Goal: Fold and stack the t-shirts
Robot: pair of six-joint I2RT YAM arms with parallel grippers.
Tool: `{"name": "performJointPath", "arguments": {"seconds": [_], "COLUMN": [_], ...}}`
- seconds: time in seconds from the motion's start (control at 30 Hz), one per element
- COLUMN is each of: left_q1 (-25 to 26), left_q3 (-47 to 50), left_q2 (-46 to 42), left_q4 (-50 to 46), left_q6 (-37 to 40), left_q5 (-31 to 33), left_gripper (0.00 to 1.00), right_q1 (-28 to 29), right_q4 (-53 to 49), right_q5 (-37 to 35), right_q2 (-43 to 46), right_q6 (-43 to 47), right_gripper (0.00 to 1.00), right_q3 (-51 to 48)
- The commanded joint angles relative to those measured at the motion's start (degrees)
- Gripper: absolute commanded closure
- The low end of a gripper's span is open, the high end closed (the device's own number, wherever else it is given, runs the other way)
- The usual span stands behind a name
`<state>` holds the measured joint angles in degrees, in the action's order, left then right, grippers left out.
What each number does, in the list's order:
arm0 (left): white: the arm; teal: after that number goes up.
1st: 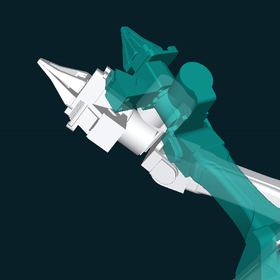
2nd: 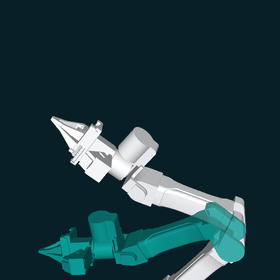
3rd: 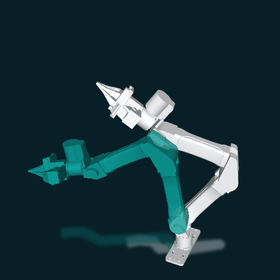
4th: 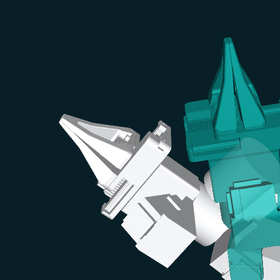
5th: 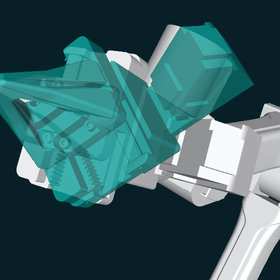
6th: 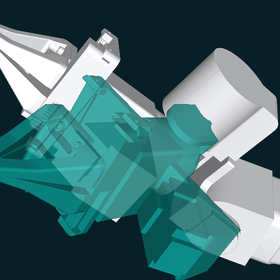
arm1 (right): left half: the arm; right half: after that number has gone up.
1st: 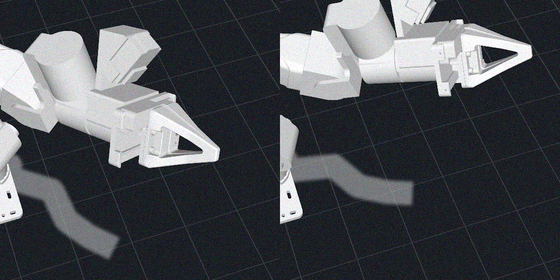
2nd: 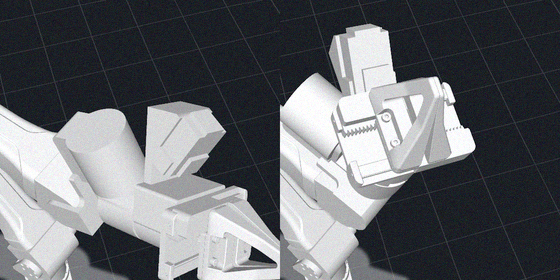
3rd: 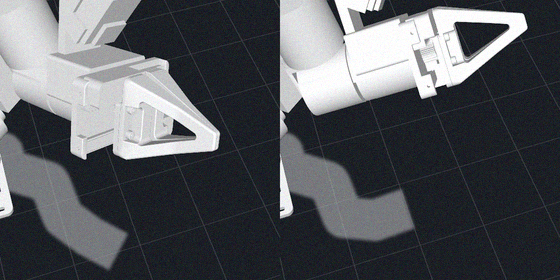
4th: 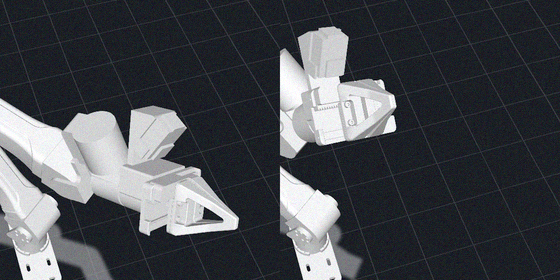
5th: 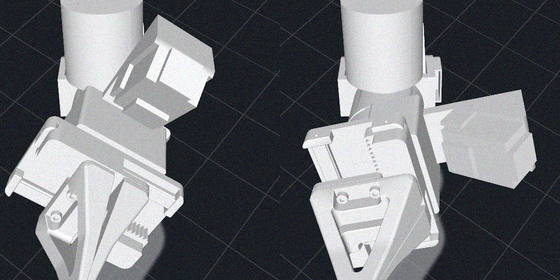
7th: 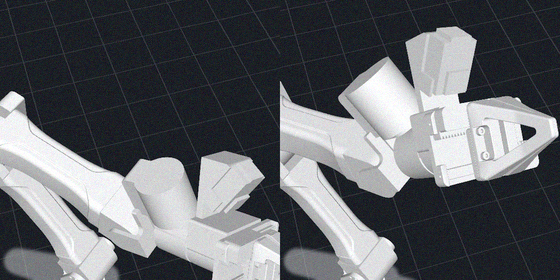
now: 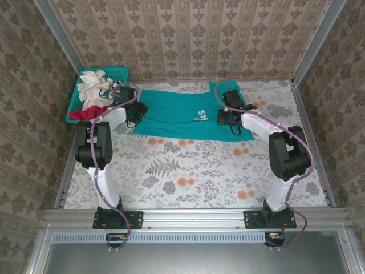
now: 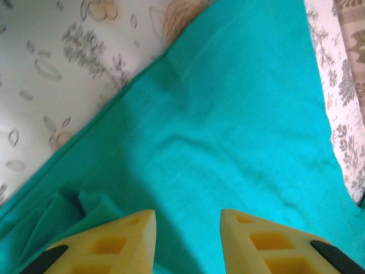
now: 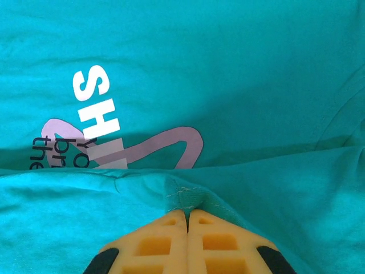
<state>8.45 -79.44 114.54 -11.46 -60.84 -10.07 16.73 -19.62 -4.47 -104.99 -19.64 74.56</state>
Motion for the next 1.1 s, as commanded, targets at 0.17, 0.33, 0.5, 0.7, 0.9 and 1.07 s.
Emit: {"name": "performJointPath", "arguments": {"seconds": [0.17, 0.33, 0.5, 0.7, 0.9, 1.07], "left_q1": [-0.36, -0.36, -0.19, 0.23, 2.98, 4.12], "left_q3": [-2.82, -1.71, -0.79, 1.87, -0.11, -2.18], "left_q2": [0.69, -0.24, -1.66, -6.16, -4.13, 0.93], "left_q4": [-2.77, -2.43, -2.05, -1.77, -0.17, 0.36], "left_q6": [2.19, 2.14, 2.26, 3.25, 3.44, 2.8], "left_q5": [0.21, 0.2, -0.18, -0.06, -1.87, -3.43], "left_gripper": [0.63, 0.62, 0.6, 0.48, 0.36, 0.33], "right_q1": [0.18, 2.06, 2.84, 2.37, -0.22, -3.64], "right_q4": [4.64, 7.73, 9.36, 11.44, 11.67, 9.42], "right_q5": [6.85, 9.57, 12.13, 10.12, 7.64, 9.87], "right_q2": [-0.38, -1.84, -2.96, 4.53, 2.53, -4.45], "right_q6": [-3.52, -6.75, -6.84, -4.87, -6.14, -11.29], "right_gripper": [1.0, 1.0, 0.88, 0.47, 0.34, 0.38], "right_q3": [-2.54, -4.98, -6.0, -9.96, -8.37, -5.03]}}
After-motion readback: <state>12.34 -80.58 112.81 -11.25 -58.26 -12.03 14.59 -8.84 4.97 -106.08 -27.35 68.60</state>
